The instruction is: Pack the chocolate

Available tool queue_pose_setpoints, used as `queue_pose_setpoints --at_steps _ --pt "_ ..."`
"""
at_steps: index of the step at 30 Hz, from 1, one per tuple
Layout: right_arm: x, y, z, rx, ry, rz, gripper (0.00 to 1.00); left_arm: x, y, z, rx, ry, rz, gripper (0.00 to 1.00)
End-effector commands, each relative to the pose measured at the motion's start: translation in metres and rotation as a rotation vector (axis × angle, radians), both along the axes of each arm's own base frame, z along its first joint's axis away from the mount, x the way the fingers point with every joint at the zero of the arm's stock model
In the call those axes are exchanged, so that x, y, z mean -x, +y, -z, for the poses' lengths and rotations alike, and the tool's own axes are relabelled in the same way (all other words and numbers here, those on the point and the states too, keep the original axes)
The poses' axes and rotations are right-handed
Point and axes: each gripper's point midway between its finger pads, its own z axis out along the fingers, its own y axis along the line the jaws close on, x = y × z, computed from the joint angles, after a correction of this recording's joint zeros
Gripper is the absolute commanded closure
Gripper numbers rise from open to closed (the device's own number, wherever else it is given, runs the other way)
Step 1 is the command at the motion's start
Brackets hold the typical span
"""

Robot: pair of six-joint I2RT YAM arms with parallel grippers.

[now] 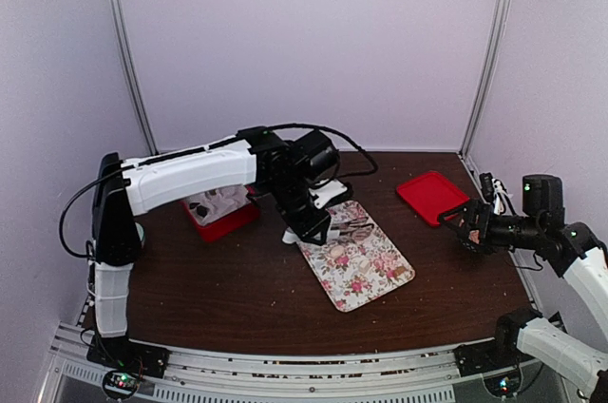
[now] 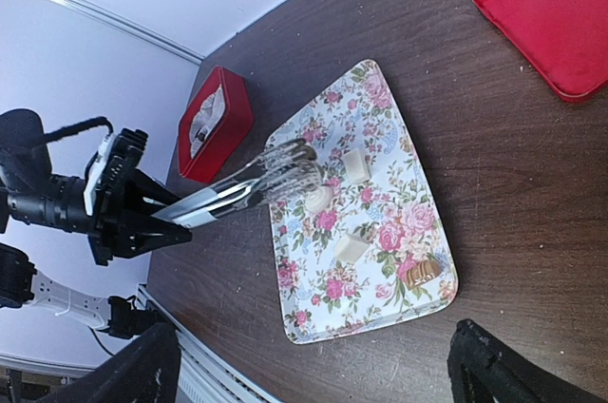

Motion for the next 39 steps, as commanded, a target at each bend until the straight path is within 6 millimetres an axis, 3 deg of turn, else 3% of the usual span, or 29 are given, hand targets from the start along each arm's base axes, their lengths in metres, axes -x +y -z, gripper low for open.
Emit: queue_pose_setpoints --at_steps 1,7,15,20,26,39 --pt "-0.005 0.000 -0.002 -0.007 -0.020 0.006 0.00 -0.016 0.019 -0.040 0.138 -0.022 -0.076 0.77" --pt "-0.008 0.001 0.000 -0.013 -0.016 0.001 0.00 -0.034 0.100 -0.052 0.168 -0.025 -0.243 0.77" --pt "-0.014 0.004 0.002 -0.017 -0.009 -0.007 0.00 -0.059 0.222 -0.045 0.157 -0.029 -0.520 0.77" --pt "-0.018 0.005 0.001 -0.020 -0.007 -0.012 0.00 -0.069 0.273 -0.033 0.145 -0.002 -0.649 0.77" --pt "-0.022 0.006 0.001 -0.020 0.001 -0.014 0.00 -0.077 0.296 -0.007 0.124 0.051 -0.709 0.77" --pt "-0.025 0.005 0.001 -0.019 0.011 0.002 0.00 -0.103 0.302 0.014 0.074 0.056 -0.722 0.75"
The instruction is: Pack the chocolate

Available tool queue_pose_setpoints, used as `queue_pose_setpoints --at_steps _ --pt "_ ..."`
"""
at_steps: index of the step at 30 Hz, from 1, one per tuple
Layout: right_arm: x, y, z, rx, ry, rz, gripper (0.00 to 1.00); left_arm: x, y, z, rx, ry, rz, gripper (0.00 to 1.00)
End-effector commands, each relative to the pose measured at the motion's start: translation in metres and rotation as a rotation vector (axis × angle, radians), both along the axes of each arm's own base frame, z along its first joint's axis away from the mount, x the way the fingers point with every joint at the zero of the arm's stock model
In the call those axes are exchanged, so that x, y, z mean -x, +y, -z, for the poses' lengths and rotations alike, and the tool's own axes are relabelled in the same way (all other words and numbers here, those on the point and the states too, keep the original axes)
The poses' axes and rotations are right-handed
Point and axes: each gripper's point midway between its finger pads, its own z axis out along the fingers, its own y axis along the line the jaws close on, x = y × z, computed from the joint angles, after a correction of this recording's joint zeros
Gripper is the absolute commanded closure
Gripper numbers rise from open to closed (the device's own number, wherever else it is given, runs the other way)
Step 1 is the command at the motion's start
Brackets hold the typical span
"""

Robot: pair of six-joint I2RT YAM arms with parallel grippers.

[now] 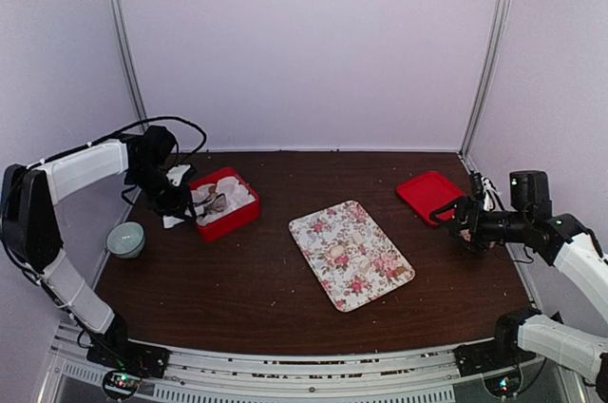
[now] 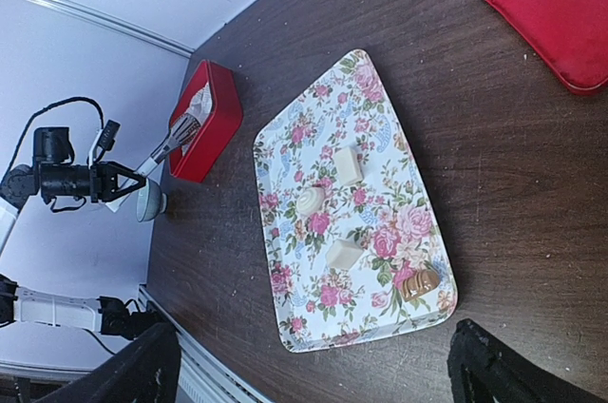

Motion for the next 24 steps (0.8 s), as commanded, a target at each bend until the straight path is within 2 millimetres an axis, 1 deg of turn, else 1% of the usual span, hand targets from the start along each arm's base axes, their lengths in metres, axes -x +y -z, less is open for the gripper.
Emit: queue_pose_setpoints --at_steps 1,4,7,11,14,17,21,24 --pt "-0.006 -0.001 -0.013 -0.010 -0.038 0.014 0.00 -0.025 0.001 -0.012 -0.002 -0.082 0.010 0.75" --pt "-0.007 -0.001 -0.011 -0.012 -0.033 0.017 0.00 -0.028 0.003 -0.008 -0.022 -0.074 0.006 0.72" --pt "-0.007 -0.001 -0.012 -0.013 -0.035 0.020 0.00 -0.030 0.005 -0.010 -0.033 -0.081 0.003 0.68" --pt "-0.008 -0.001 -0.013 -0.020 -0.036 0.023 0.00 -0.031 0.011 -0.012 -0.069 -0.086 0.001 0.66" --pt "-0.008 -0.001 -0.013 -0.023 -0.036 0.023 0.00 -0.032 0.011 -0.015 -0.071 -0.095 0.004 0.63" --pt "-0.008 -0.001 -0.013 -0.025 -0.038 0.022 0.00 -0.032 0.010 -0.024 -0.058 -0.120 0.009 0.59" --pt "-0.007 -0.001 -0.015 -0.026 -0.042 0.024 0.00 -0.030 0.001 -0.047 -0.001 -0.177 0.025 0.59" --pt "-0.007 -0.001 -0.016 -0.029 -0.048 0.026 0.00 -0.025 -0.012 -0.066 0.060 -0.219 0.045 0.60"
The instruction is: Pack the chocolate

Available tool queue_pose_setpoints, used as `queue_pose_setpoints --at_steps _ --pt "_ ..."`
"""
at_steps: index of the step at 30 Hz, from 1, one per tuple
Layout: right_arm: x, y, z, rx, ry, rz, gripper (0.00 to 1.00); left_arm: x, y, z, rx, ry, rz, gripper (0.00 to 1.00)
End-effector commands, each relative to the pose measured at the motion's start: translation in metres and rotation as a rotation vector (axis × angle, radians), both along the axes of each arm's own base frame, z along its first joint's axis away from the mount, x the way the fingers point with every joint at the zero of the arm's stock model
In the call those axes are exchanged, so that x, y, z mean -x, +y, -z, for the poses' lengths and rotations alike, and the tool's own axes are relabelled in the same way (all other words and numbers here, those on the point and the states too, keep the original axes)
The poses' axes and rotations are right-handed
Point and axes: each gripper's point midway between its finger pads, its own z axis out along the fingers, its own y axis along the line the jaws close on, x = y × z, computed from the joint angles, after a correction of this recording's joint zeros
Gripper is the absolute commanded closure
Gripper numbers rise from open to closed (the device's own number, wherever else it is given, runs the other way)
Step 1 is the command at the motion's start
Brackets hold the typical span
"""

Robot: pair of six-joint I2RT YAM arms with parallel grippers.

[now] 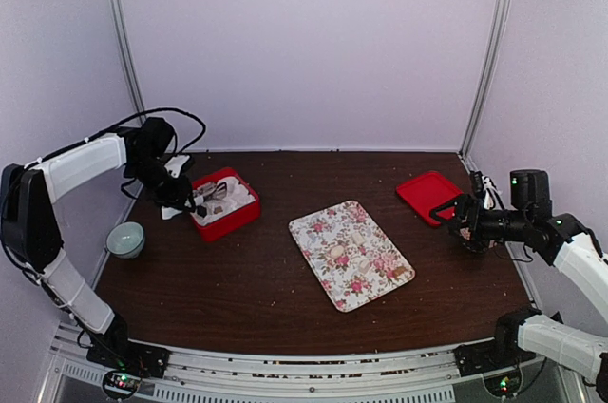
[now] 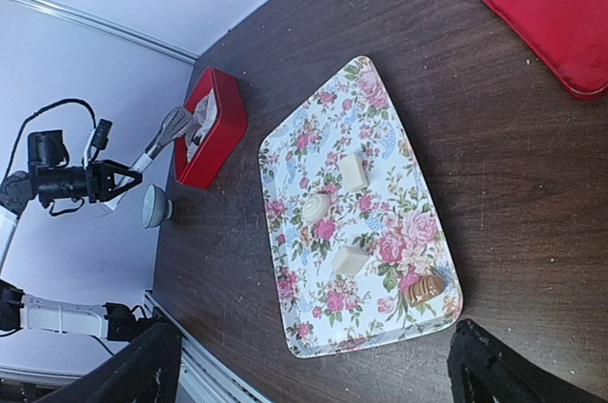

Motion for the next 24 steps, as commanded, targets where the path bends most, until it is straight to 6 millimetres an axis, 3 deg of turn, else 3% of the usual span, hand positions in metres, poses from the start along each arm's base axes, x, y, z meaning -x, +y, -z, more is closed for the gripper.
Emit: queue_pose_setpoints --at_steps 1,11,15,24 --pt "-0.004 -0.002 -0.014 -0.013 -0.048 0.015 0.00 -0.005 -0.025 -0.059 0.121 -0.169 0.052 0.61" --pt "-0.001 -0.001 -0.019 -0.018 -0.066 0.010 0.00 0.042 -0.123 -0.086 0.167 -0.266 0.337 0.61" --pt "0.002 -0.002 -0.020 -0.015 -0.071 0.010 0.00 0.076 -0.168 -0.088 0.179 -0.292 0.497 0.61" --pt "0.005 -0.005 -0.016 -0.014 -0.039 0.030 0.00 0.145 -0.255 -0.053 0.101 -0.263 0.769 0.62"
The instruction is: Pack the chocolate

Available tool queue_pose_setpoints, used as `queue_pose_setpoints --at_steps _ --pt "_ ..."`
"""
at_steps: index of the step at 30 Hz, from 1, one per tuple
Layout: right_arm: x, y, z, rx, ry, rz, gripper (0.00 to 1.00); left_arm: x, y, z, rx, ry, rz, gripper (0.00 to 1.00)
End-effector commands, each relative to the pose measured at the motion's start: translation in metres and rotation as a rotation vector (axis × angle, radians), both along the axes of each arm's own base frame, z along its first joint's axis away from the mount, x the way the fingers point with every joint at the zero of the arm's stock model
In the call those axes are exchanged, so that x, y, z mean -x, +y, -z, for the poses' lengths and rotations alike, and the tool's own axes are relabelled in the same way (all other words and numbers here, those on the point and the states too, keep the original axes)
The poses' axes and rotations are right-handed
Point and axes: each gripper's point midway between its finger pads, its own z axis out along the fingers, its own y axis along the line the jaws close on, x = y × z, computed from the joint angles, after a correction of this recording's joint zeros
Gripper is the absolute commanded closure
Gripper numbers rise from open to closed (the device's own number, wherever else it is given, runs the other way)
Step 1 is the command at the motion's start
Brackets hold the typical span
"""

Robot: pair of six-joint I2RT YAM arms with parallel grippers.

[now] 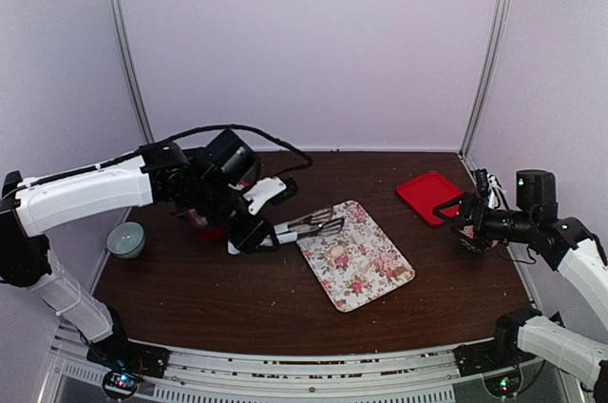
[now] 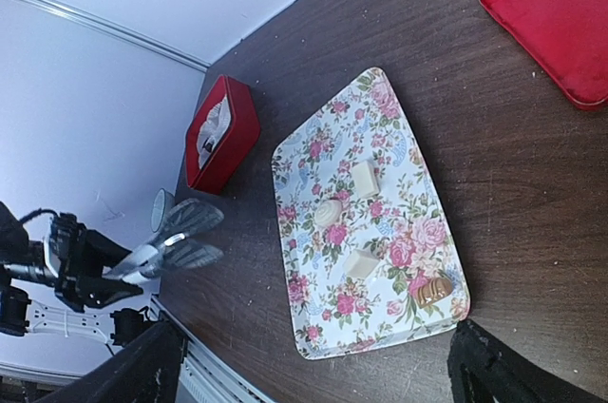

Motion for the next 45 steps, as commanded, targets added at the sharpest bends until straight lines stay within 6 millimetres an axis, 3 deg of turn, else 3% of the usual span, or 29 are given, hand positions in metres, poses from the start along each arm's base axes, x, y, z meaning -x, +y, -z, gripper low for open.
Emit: queue_pose_setpoints --at_steps 1,7,12,26,45 --pt "-0.001 -0.004 -0.004 0.005 0.002 0.026 0.00 0.010 -0.046 0.007 -0.013 -0.069 0.073 0.62" --pt "0.000 -0.005 -0.010 0.008 -0.007 0.032 0.00 0.036 -0.097 0.030 -0.025 -0.055 0.145 0.62" --pt "0.001 -0.007 -0.010 0.013 -0.009 0.038 0.00 0.035 -0.120 0.041 -0.040 -0.052 0.138 0.62" --pt "0.011 -0.008 -0.008 0.022 -0.003 0.032 0.00 0.038 -0.159 0.069 -0.040 -0.018 0.157 0.60" --pt "0.012 -0.004 -0.016 -0.005 -0.008 0.016 0.00 0.013 -0.183 0.106 -0.141 -0.026 0.088 0.66"
